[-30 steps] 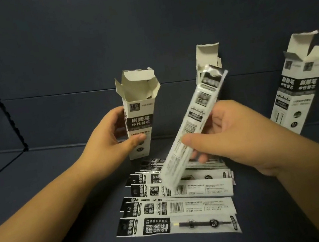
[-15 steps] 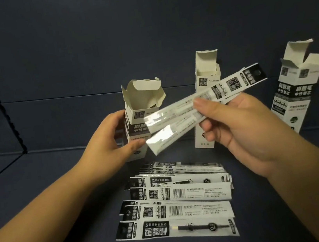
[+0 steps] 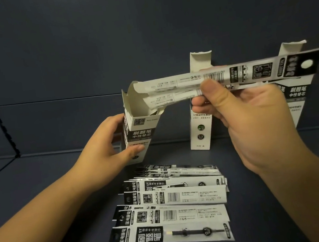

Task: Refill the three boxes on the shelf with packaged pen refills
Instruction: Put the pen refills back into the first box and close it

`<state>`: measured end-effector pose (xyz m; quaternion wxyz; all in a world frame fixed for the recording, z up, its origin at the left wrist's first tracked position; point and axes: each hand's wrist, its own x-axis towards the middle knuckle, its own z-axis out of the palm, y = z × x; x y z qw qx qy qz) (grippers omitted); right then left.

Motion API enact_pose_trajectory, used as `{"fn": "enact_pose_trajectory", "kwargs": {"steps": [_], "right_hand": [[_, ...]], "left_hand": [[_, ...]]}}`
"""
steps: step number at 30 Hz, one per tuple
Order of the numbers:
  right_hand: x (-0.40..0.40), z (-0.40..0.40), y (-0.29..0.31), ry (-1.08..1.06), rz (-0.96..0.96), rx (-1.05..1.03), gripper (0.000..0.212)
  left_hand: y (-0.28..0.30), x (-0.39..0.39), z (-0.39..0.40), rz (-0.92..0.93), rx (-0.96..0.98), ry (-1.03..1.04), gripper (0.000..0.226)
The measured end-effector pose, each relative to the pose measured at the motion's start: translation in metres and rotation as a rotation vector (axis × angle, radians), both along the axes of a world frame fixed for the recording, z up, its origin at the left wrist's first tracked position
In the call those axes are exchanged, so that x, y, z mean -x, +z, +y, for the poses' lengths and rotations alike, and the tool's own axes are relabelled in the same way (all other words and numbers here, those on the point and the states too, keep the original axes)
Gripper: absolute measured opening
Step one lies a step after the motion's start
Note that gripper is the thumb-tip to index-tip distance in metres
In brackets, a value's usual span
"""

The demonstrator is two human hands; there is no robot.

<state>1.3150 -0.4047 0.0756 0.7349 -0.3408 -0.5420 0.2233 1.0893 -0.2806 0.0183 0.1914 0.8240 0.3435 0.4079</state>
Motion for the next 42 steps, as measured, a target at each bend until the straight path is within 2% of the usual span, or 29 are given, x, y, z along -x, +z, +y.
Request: {"fn": "enact_pose_trajectory", "kwargs": {"steps": [4, 8, 13, 17, 22, 24, 27, 31, 36, 42], "right_hand": [[0.002, -0.001, -0.002, 0.013, -0.150, -0.035, 0.015], [-0.002, 0.000, -0.004, -0.049, -0.395, -0.041, 0.012], [-0.002, 0.007, -0.001, -0.064, -0.580, -0.009, 0.012], [-0.005, 0.005, 0.002, -0.166, -0.723, 0.035, 0.019], [0.000, 0.005, -0.002, -0.218, -0.759, 0.095, 0.022], [0.007, 0.009, -0.006, -0.237, -0.819, 0.186, 0.025], [0.012, 0.010, -0.008, -0.163, -0.807, 0.299, 0.032], [0.009, 0.003, -0.004, -0.101, -0.686, 0.215, 0.022], [0.009, 0.010, -0.010, -0.178, -0.779, 0.192, 0.022], [0.005, 0.009, -0.013, -0.140, -0.651, 0.081, 0.014]], "left_hand": [[0.000, -0.001, -0.001, 0.018, -0.030, -0.029, 0.060], [0.000, -0.003, -0.002, 0.033, -0.054, -0.033, 0.056], [-0.001, -0.003, -0.001, 0.054, -0.084, -0.051, 0.063], [0.000, -0.004, -0.002, 0.069, -0.089, -0.051, 0.069], [-0.001, -0.006, -0.005, 0.082, -0.108, -0.051, 0.064], [-0.002, -0.007, -0.006, 0.102, -0.133, -0.056, 0.061], [-0.002, -0.007, -0.007, 0.108, -0.143, -0.064, 0.061], [-0.001, -0.006, -0.006, 0.086, -0.124, -0.054, 0.065], [-0.001, -0.007, -0.008, 0.108, -0.132, -0.048, 0.065], [-0.003, -0.007, -0.005, 0.077, -0.131, -0.062, 0.065]]}}
